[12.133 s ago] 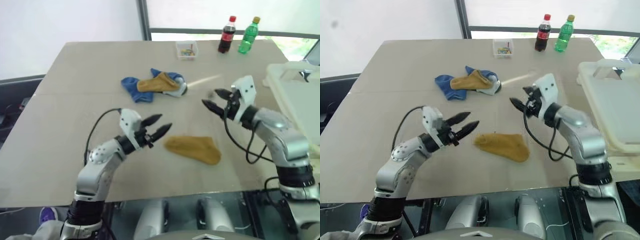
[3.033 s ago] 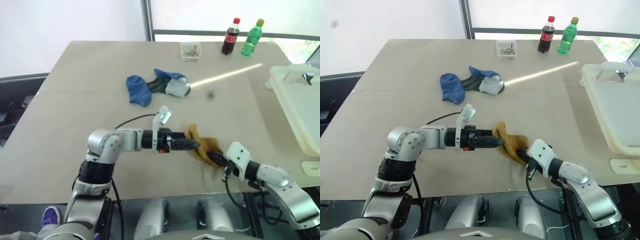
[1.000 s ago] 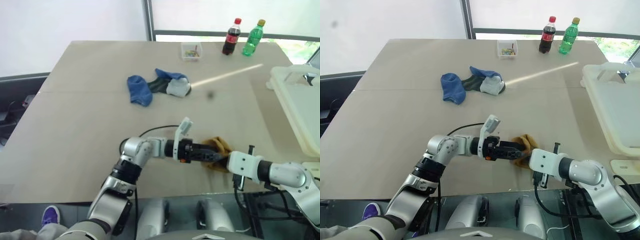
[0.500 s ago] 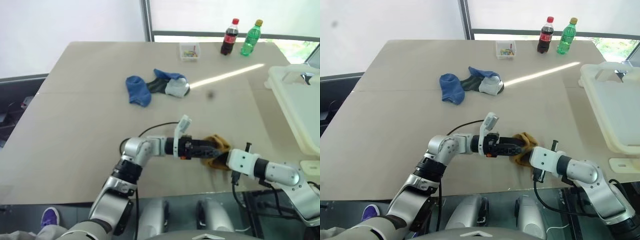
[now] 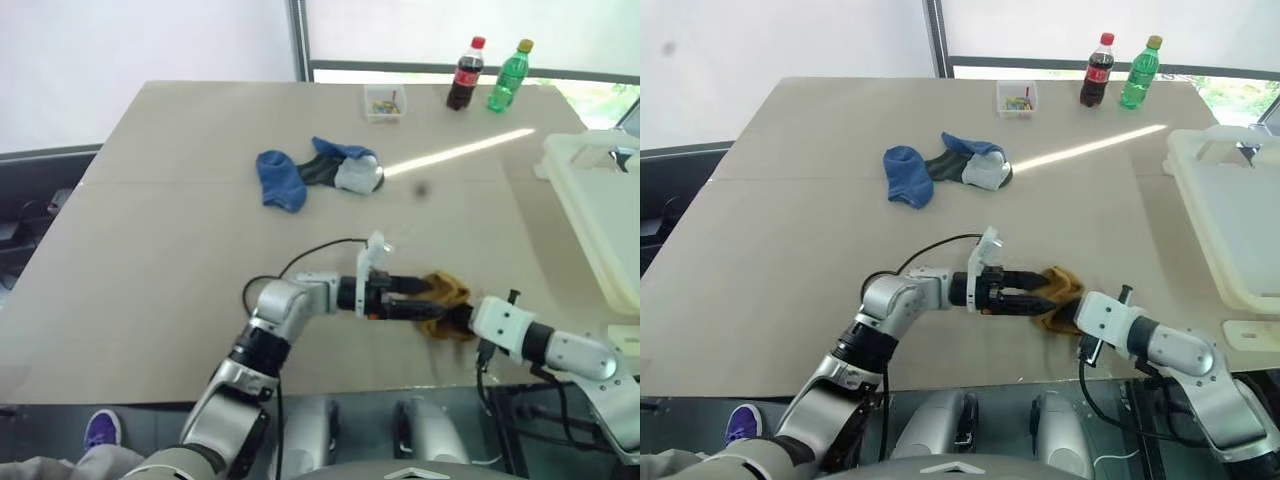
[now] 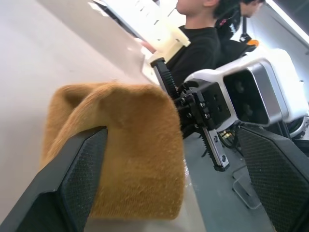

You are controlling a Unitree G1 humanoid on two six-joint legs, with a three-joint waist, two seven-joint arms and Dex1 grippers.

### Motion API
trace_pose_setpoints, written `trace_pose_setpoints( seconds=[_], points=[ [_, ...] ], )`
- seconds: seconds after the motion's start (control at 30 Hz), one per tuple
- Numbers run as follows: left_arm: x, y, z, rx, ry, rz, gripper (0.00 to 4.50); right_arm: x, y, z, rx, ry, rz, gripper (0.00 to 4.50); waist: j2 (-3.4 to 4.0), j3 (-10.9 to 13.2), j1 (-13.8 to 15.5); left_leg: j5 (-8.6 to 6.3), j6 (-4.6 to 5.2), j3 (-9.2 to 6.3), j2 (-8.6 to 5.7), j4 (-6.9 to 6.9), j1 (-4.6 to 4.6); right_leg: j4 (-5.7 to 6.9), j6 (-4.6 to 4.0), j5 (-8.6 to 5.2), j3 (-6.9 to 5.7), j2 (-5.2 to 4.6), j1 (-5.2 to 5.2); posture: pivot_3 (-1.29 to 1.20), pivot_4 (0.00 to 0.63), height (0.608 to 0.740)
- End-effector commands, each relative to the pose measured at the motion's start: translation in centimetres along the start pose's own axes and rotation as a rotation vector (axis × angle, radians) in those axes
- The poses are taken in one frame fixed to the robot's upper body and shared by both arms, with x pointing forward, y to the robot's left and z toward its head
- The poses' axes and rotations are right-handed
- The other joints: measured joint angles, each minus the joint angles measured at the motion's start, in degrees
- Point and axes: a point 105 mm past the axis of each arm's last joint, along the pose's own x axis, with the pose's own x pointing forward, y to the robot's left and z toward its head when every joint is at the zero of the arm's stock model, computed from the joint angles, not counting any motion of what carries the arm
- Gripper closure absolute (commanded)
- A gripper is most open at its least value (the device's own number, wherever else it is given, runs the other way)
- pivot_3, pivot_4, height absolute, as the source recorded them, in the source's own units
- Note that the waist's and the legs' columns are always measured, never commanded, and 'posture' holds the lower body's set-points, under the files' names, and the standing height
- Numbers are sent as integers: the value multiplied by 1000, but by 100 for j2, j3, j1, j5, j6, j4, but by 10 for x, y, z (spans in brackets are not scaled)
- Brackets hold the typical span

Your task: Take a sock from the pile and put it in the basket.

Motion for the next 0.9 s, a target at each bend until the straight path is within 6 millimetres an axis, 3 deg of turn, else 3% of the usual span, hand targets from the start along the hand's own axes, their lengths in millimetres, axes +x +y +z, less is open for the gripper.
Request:
trace_pose_setpoints(
  seconds=[0.03,0.23,0.43,0.57,0.63,0.83,0.9],
  points=[
    [5,-6,8,32,-10,-51,0,-9,-9,20,6,-66,-23,4439,1,1,-17,0,0,-1,1,0,0,0,0,0,0,1,-1,0,150,732],
    [5,-8,4,17,2,-77,0,-14,-18,36,156,-151,-78,4439,1,1,-35,0,0,-1,4,-2,2,1,0,0,-1,4,-1,0,150,732],
    [8,-14,-1,-13,47,-130,0,-40,-29,31,301,-145,-183,4439,2,1,17,-3,4,-1,1,-1,-2,-2,0,0,-2,0,0,0,150,732],
    [12,-19,-7,-42,107,-196,0,-53,-43,45,329,-194,-265,4439,4,1,6,-3,5,-2,2,-1,-1,0,0,0,-2,2,-1,0,150,732],
    [13,-21,-9,-61,140,-223,0,-49,-46,51,290,-195,-281,4439,4,1,-26,-3,5,-2,4,-2,1,0,0,-1,-2,4,-1,0,150,732],
    [16,-22,-12,-116,183,-248,0,-12,-37,57,323,-151,-181,4439,5,1,-48,-3,6,0,4,-2,-1,0,0,-1,0,5,-6,0,150,732],
    [18,-20,-13,-141,186,-235,0,-7,-31,58,315,-142,-144,3834,6,2,-13,-3,6,-1,4,-2,-3,0,0,-1,0,5,-7,0,150,732]
  ],
)
